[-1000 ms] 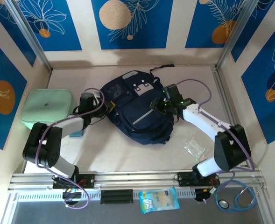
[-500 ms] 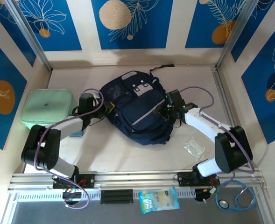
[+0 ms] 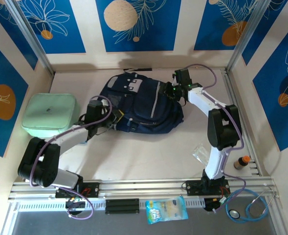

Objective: Pack the student bag

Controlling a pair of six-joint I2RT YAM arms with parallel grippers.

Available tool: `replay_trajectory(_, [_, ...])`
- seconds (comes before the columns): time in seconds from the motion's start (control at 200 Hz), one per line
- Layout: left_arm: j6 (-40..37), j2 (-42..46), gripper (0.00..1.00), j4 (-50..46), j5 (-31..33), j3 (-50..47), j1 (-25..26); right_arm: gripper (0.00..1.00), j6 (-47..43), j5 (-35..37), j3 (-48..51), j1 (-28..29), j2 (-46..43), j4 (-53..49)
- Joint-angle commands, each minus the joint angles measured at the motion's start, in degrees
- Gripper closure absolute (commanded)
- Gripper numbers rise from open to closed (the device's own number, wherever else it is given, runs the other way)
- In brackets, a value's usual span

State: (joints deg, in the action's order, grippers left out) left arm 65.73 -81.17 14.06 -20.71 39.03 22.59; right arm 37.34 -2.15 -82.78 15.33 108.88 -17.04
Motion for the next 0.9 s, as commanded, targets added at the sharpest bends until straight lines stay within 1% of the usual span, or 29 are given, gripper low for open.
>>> replay_trajectory(0.0, [0.24, -0.31, 1.00, 2.31, -1.62, -0.11, 3.36, 0.49, -4.73, -0.15, -1.91, 0.09, -0.21, -2.13])
replay_trajectory(0.115, [0.96, -2.03, 1.00, 3.40, -1.31, 0.07, 5.12, 0.46, -5.06, 7.40, 0.14, 0.15, -6.25, -6.74])
replay_trajectory(0.185, [1.31, -2.88, 1.00, 4.16, -1.13, 0.19, 5.69, 0.43, -4.78, 11.48, 2.67, 0.28, -11.45, -9.47])
replay_trajectory(0.275, [1.74, -3.54, 1.00, 5.03, -0.92, 0.17, 6.06, 0.42, -4.58, 12.84, 7.53, 1.59, -17.58, -11.54])
replay_trajectory(0.34, [1.80, -3.73, 1.00, 5.18, -0.33, 0.17, 6.22, 0.42, -3.84, 13.05, 11.22, 4.44, -21.03, -12.33])
replay_trajectory(0.465, [1.85, -4.00, 1.00, 5.53, 0.31, 0.22, 6.41, 0.44, 0.09, 14.99, 17.11, 13.49, -24.42, -12.49])
replay_trajectory(0.585, [2.03, -3.78, 1.00, 5.80, 0.63, 0.17, 6.42, 0.50, 6.07, 16.20, 20.82, 22.13, -23.68, -9.09])
replay_trajectory(0.695, [2.03, -3.35, 1.00, 5.67, 0.65, 0.33, 6.41, 0.54, 8.26, 17.66, 20.82, 28.37, -19.62, -5.21])
replay_trajectory(0.745, [2.04, -3.21, 1.00, 5.55, 0.62, 0.44, 6.39, 0.57, 8.02, 18.18, 19.57, 30.23, -17.20, -4.16])
replay_trajectory(0.8, [2.02, -3.12, 1.00, 5.45, 0.48, 0.60, 6.41, 0.59, 8.39, 20.26, 17.79, 31.92, -14.76, -4.49])
replay_trajectory(0.895, [2.03, -2.96, 1.00, 5.45, 0.36, 0.53, 6.41, 0.61, 9.31, 22.90, 15.55, 33.26, -11.94, -4.49])
